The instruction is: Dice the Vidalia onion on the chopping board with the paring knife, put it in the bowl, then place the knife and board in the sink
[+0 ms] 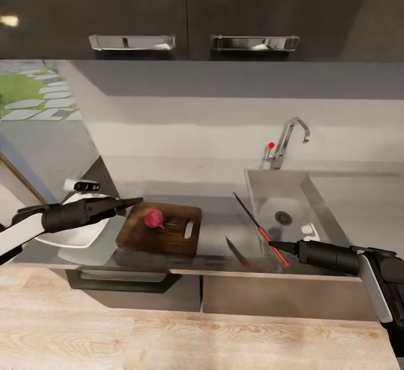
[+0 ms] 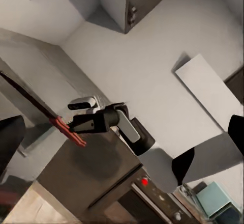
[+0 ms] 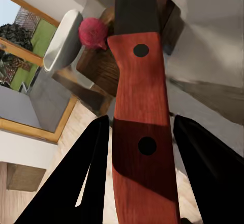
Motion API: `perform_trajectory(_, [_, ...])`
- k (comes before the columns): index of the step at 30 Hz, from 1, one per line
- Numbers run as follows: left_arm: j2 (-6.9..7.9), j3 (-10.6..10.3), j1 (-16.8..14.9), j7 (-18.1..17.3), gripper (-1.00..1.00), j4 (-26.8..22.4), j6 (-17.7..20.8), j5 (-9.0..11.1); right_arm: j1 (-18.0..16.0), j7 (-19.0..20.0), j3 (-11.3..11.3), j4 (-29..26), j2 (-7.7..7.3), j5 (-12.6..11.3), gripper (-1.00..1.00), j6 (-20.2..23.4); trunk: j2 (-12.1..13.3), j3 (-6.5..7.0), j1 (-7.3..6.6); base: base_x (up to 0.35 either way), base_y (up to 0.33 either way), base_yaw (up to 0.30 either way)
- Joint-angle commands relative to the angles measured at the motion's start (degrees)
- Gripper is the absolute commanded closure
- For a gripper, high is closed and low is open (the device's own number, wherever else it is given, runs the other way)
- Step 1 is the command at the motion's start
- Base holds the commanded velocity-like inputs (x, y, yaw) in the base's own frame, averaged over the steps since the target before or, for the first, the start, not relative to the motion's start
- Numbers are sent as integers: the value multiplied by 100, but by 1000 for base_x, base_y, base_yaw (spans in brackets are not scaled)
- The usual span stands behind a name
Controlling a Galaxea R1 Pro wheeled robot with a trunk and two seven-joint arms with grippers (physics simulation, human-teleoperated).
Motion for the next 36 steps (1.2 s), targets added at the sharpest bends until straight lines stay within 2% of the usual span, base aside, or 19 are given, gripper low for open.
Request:
perform_trajectory(1, [5,-52,-15,-11,-100,-104,47,34,-6,33,-3,-1,0,4,100,33,-12,-12,1,-229,213,0])
perform_trajectory(8, [-41,-290,-15,-15,-100,-312,59,-67,-6,18,-3,-10,0,29,100,37,-12,-12,1,-247,232,0])
perform_trajectory(32, [-71,-304,-15,45,-100,-306,59,-75,-6,-41,-3,-10,0,30,100,29,-12,-12,1,-223,273,0])
perform_trajectory(36, [-90,-304,-15,65,-100,-296,57,-85,-6,-193,-3,-10,0,34,100,28,-12,-12,1,-73,308,0])
